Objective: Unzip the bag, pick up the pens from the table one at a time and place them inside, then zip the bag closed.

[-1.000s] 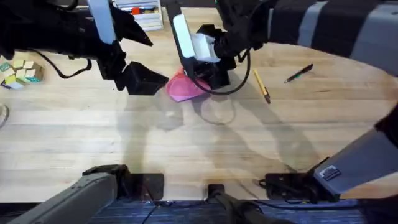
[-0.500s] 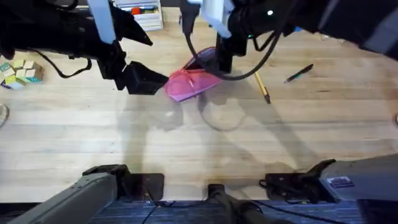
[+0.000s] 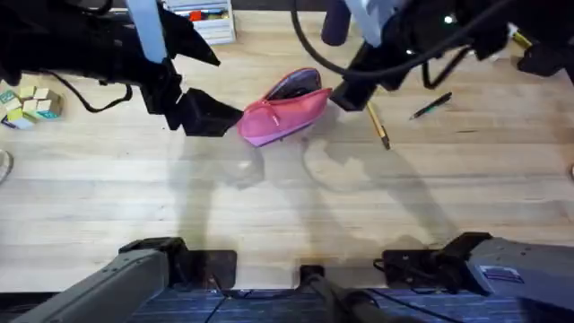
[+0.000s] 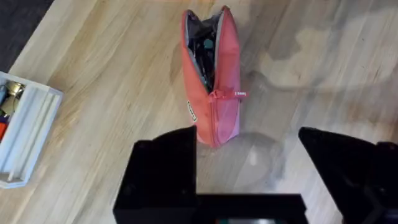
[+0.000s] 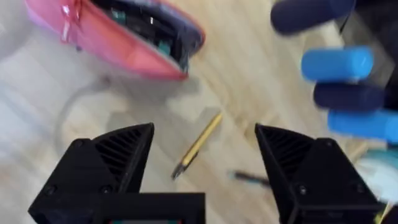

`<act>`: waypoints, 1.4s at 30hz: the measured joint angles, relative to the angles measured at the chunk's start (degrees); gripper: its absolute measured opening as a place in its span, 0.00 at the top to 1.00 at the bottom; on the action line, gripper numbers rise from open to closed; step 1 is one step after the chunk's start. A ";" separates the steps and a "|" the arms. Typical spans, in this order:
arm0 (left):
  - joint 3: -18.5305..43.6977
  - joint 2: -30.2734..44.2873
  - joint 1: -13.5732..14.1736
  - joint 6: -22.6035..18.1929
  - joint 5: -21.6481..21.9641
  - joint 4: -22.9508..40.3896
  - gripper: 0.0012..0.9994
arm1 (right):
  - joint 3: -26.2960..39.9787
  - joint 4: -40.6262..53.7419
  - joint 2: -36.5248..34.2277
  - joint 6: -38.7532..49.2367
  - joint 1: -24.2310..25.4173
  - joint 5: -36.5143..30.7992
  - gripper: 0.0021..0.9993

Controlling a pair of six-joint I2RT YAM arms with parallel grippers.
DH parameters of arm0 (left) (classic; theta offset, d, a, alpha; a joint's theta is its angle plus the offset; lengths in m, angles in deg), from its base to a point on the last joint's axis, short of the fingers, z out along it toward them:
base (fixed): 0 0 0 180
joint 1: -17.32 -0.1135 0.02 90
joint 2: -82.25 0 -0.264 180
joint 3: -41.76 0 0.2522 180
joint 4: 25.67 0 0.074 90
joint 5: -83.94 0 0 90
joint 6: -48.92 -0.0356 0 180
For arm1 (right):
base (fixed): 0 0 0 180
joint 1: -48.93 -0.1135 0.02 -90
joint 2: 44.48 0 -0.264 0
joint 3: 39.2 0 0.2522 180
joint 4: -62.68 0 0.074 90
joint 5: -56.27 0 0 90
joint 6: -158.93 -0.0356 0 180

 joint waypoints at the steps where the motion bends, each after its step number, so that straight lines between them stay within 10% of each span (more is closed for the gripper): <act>1: 0.00 0.00 0.00 0.00 0.00 0.00 0.01 | 0.00 1.61 0.35 -1.16 0.00 -0.64 0.00; 42: 0.00 0.00 0.00 0.00 0.00 0.00 0.01 | -0.02 13.43 1.72 -22.02 17.09 3.67 0.00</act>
